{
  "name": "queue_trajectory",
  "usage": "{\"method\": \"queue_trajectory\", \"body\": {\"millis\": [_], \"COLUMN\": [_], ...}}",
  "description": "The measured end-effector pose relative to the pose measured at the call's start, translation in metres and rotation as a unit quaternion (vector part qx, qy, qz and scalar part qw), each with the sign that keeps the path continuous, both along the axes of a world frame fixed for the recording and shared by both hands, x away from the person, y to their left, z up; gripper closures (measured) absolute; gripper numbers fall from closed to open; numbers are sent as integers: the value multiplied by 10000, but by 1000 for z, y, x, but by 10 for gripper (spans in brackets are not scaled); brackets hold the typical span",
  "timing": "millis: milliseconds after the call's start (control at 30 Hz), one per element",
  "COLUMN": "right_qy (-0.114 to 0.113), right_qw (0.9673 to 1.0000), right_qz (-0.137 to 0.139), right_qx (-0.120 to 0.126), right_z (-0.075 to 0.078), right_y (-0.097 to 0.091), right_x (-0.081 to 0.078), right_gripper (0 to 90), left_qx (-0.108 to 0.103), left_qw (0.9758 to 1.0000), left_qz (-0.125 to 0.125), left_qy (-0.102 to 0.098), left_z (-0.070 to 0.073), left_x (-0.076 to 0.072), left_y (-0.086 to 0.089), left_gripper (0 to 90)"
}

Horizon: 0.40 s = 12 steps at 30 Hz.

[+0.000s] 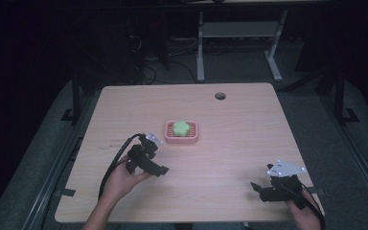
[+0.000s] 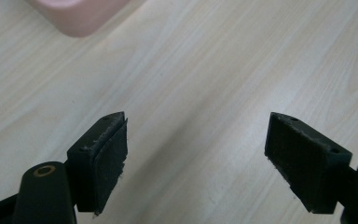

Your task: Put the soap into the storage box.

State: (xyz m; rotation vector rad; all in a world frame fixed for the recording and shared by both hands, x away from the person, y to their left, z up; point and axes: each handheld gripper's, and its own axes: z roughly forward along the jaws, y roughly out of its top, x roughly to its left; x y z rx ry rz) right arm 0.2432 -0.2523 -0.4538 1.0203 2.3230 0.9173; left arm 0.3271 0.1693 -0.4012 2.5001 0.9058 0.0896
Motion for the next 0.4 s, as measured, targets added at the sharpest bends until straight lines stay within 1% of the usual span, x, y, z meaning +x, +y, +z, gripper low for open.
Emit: {"method": "queue_trajectory", "body": {"millis": [33,67,133,167,233,267,300,367,400], "right_qy": [-5,-6,-7,-9,-17,-17,-14,-17,-17], "right_qw": [10000,10000,10000,10000,10000,10000,10000,10000,10000], "right_qz": [0,-4,0,1,-5,-5,-5,-6,-6], "right_qx": [-1,-2,-9,-14,-13,-13,-11,-11,-11], "right_z": [0,0,0,0,0,0,0,0,0], "right_y": [0,0,0,0,0,0,0,0,0], "right_x": [0,0,0,0,-1,-1,-1,0,0], "right_gripper": [138,138,138,138,138,138,138,138,138], "left_qx": [-56,-28,-41,-72,-110,-110,-125,-163,-163], "left_qw": [10000,10000,10000,10000,9999,9999,9998,9996,9996], "left_qz": [62,44,35,26,100,100,116,176,176], "left_qy": [-1,-12,-16,-40,-79,-79,-124,-171,-171], "left_z": [-1,-2,-2,-3,-6,-6,-9,-13,-13], "left_x": [-3,-4,-6,-11,-17,-17,-22,-29,-29], "left_y": [1,2,4,7,9,9,13,18,18], "left_gripper": [210,210,210,210,209,209,208,208,208]}}
